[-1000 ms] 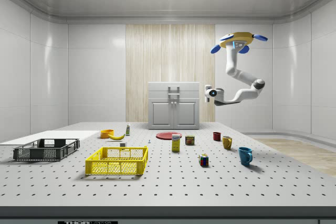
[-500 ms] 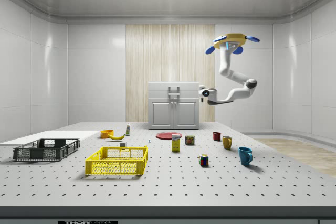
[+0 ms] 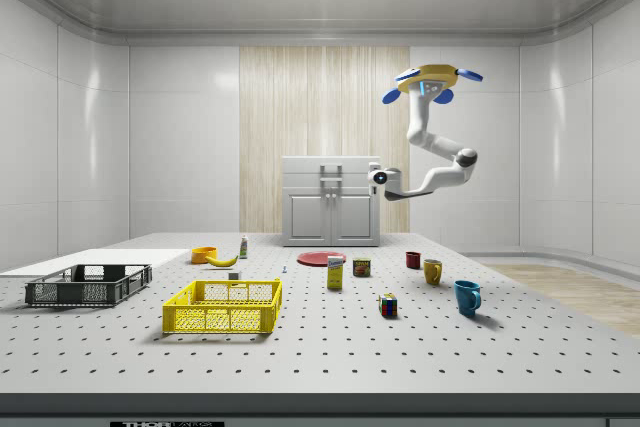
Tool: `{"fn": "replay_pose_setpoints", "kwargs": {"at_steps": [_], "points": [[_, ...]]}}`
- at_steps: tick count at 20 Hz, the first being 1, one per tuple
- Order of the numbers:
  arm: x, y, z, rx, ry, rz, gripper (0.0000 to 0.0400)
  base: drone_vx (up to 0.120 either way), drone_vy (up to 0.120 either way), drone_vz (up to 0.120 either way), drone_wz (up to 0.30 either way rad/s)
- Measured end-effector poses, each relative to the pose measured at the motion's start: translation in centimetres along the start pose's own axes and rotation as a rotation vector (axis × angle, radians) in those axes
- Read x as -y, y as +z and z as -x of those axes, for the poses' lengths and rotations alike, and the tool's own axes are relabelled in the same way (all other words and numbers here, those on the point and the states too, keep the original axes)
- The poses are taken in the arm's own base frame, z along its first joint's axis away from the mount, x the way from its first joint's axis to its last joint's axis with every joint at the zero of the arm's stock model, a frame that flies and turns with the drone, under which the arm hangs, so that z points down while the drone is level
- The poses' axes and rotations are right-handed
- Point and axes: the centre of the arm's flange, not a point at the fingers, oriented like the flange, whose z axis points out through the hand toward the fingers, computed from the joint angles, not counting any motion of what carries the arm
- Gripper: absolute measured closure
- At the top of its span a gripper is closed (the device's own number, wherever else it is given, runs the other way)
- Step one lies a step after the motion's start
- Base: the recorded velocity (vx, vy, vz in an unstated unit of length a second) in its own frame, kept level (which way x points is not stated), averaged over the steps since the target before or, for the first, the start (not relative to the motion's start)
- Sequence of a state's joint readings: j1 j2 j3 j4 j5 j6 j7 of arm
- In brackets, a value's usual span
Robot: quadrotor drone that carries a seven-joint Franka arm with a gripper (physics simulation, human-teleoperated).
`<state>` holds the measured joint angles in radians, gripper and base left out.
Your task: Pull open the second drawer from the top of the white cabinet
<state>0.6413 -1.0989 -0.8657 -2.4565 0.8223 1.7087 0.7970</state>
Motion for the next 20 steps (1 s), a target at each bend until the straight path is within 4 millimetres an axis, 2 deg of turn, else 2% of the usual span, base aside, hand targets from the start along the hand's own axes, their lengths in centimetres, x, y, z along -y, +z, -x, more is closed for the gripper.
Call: {"fn": "replay_pose_setpoints", "kwargs": {"at_steps": [7, 20], "points": [[0.00, 0.00, 0.00, 0.000, 0.000, 0.000, 0.0100, 0.120, -0.120, 0.000, 0.000], [0.00, 0.00, 0.00, 0.000, 0.000, 0.000, 0.0100, 0.120, -0.003, 0.000, 0.000]]}}
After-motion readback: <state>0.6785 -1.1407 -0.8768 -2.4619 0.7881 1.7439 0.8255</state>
